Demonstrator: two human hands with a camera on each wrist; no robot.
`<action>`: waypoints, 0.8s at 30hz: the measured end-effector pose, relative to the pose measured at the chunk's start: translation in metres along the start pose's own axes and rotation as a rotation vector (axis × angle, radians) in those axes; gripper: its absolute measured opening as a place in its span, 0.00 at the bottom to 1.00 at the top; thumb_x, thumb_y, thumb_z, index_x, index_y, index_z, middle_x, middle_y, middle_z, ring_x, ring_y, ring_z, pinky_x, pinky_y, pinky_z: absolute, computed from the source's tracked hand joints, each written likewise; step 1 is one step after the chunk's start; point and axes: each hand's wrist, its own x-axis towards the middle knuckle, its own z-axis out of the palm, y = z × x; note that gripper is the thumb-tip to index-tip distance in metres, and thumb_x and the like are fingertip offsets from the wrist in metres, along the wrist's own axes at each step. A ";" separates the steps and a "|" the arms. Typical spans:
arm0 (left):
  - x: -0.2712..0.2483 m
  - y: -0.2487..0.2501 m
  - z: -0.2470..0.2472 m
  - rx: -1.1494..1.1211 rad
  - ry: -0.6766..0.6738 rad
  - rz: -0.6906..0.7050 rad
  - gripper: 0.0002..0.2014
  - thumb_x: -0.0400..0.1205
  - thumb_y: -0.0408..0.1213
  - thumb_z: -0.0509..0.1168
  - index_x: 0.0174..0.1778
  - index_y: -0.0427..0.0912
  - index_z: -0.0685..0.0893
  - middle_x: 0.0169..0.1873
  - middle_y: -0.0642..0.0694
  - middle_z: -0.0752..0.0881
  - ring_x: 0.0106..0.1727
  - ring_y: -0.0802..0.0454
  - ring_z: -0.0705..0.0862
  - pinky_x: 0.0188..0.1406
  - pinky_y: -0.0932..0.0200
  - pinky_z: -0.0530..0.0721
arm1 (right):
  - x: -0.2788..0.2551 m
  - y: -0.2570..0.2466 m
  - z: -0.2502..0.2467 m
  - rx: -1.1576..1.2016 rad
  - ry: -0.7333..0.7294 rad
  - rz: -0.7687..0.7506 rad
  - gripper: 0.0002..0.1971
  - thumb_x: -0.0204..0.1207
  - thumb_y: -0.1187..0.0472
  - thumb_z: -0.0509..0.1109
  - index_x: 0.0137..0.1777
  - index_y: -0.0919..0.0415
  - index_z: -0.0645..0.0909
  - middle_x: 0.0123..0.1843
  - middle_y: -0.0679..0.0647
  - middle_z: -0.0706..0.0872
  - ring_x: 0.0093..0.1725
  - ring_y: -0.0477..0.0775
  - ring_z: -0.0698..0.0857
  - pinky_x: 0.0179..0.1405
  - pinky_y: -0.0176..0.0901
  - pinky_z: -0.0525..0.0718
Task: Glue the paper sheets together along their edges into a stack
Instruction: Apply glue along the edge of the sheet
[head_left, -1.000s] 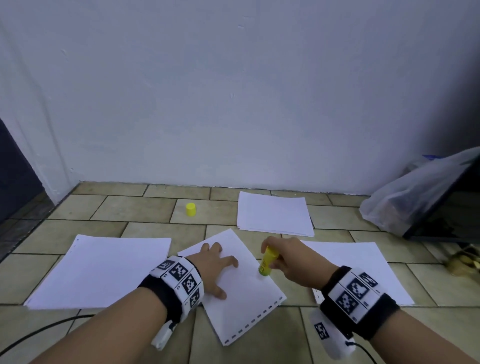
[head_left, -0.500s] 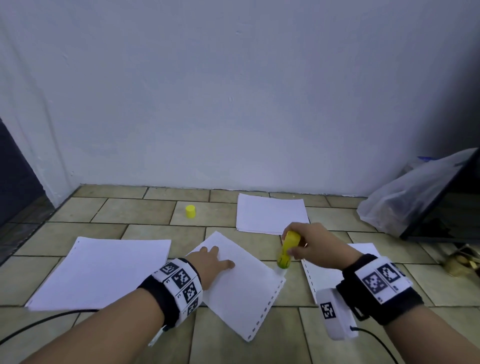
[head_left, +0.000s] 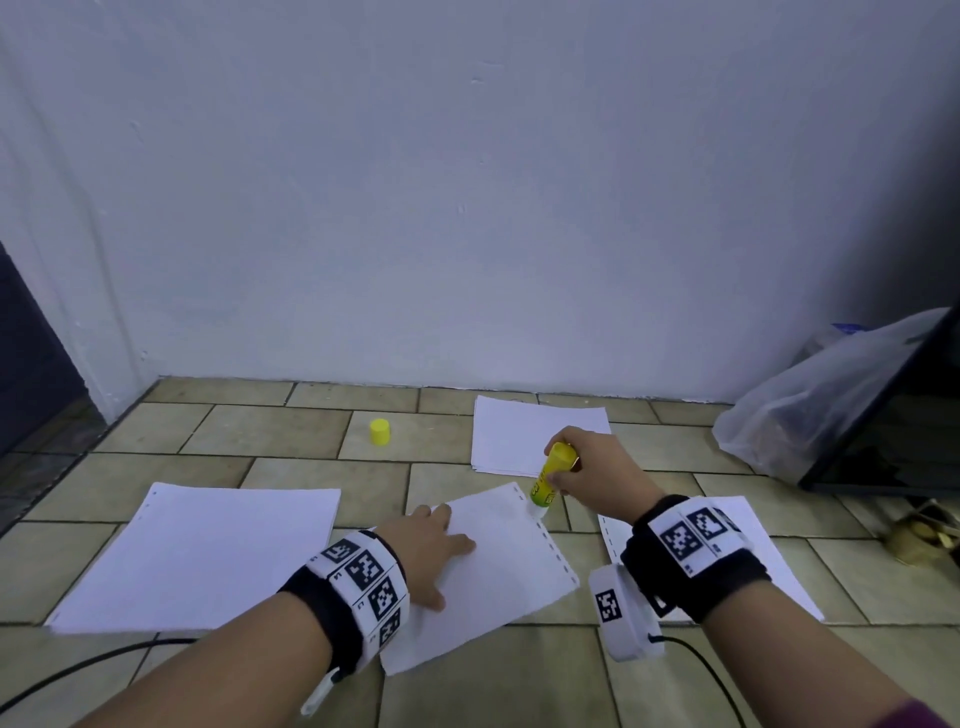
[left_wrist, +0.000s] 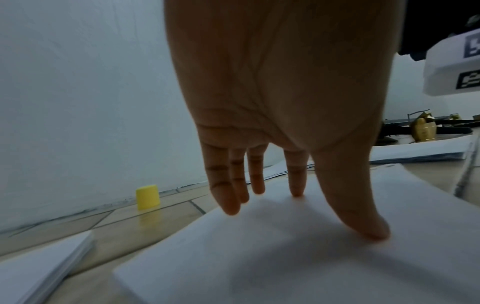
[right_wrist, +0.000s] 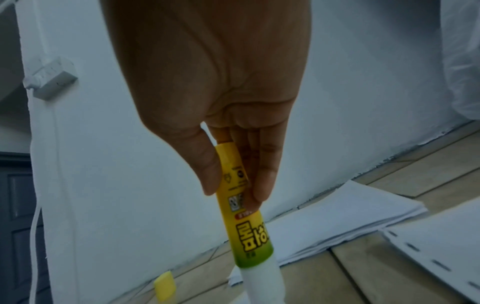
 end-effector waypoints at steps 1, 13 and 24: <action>0.000 -0.001 0.000 0.010 0.014 0.001 0.36 0.80 0.50 0.68 0.82 0.51 0.60 0.79 0.42 0.57 0.78 0.43 0.60 0.70 0.44 0.74 | 0.002 -0.001 0.003 -0.003 -0.007 0.005 0.13 0.74 0.65 0.70 0.58 0.59 0.78 0.49 0.56 0.83 0.45 0.56 0.84 0.39 0.39 0.81; 0.006 -0.009 0.004 -0.058 0.019 0.047 0.39 0.78 0.48 0.71 0.81 0.42 0.60 0.80 0.46 0.56 0.78 0.44 0.60 0.74 0.43 0.70 | 0.033 -0.027 0.046 -0.054 0.007 0.004 0.15 0.79 0.66 0.66 0.65 0.61 0.74 0.59 0.64 0.82 0.51 0.59 0.82 0.37 0.39 0.75; 0.013 -0.012 0.005 -0.058 0.007 0.059 0.39 0.76 0.48 0.73 0.79 0.42 0.62 0.78 0.46 0.59 0.76 0.44 0.61 0.71 0.42 0.73 | 0.003 -0.010 0.019 -0.314 -0.237 -0.148 0.15 0.80 0.66 0.67 0.64 0.57 0.74 0.56 0.60 0.83 0.46 0.53 0.77 0.44 0.40 0.77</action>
